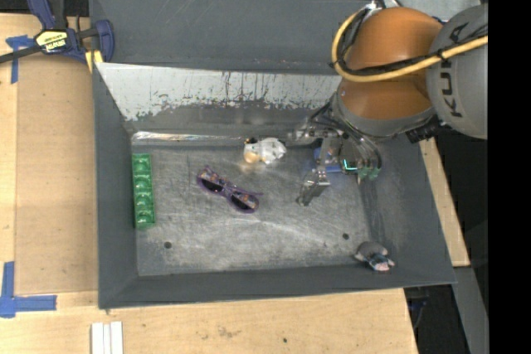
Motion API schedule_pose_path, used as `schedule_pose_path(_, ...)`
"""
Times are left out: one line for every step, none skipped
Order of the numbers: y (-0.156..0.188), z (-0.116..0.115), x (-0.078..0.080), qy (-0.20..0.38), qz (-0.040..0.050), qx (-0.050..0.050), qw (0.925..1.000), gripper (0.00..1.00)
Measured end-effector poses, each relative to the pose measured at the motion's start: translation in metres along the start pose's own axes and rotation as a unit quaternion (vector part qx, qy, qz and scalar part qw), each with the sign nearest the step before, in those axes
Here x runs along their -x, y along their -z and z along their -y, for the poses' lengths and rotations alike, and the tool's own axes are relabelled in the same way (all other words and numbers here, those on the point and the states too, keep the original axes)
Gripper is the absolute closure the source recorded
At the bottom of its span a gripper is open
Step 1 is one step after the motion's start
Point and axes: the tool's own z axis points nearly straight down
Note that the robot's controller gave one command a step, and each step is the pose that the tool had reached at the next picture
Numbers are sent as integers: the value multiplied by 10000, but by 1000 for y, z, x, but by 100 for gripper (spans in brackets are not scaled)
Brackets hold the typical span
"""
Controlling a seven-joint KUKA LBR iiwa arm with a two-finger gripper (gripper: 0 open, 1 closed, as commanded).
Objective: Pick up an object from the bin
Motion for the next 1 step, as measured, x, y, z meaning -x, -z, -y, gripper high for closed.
schedule_pose_path(4, 0, 2, -1, 40, 0, 10000, 0)
